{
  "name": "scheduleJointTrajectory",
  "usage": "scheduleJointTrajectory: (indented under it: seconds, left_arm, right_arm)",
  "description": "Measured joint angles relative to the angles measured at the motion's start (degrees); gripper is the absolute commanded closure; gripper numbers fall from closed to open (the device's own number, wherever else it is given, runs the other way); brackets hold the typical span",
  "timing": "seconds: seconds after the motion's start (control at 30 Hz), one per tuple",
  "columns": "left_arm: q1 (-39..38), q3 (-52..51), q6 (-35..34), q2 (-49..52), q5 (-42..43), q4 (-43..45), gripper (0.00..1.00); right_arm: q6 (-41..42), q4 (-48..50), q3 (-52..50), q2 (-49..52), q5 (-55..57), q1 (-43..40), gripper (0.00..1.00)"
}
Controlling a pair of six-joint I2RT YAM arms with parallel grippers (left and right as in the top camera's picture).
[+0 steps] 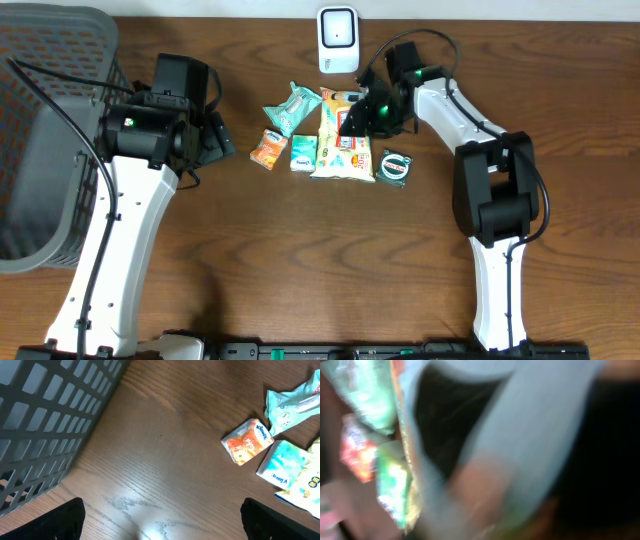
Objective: Scan the item barcode
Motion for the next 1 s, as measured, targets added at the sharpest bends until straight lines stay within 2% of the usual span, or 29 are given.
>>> scheduleJointTrajectory:
  seconds: [0.27, 0.5, 0.63, 0.8, 0.93, 1.0]
  left_arm:
    - [0.0, 0.0, 0.0, 0.0, 0.0, 0.0, 0.03]
    - [0.0, 0.0, 0.0, 0.0, 0.0, 0.0, 0.02]
    - [0.0, 0.0, 0.0, 0.0, 0.0, 0.0, 0.02]
    - [0.0, 0.0, 0.0, 0.0, 0.0, 0.0, 0.02]
    - [0.0, 0.0, 0.0, 0.0, 0.0, 0.0, 0.02]
    - [0.0, 0.0, 0.0, 0.0, 0.0, 0.0, 0.02]
  right_arm:
    - [-0.1, -0.5, 0.7, -0.4, -7.3, -0.1, 0.99]
    - [-3.3, -3.5, 0.1, -2.2, -7.9, -2.5, 0.99]
    - [-4.8, -6.5, -0.2, -9.4, 2.8, -3.3, 0.99]
    - [-5.4, -8.9, -0.2, -19.6, 29.2, -0.1, 0.99]
    - [-5.6, -8.8, -0.1, -20.0, 52.9, 3.8, 0.99]
    - [-5.8, -8.8, -0.1, -19.0, 61.0, 5.0, 0.99]
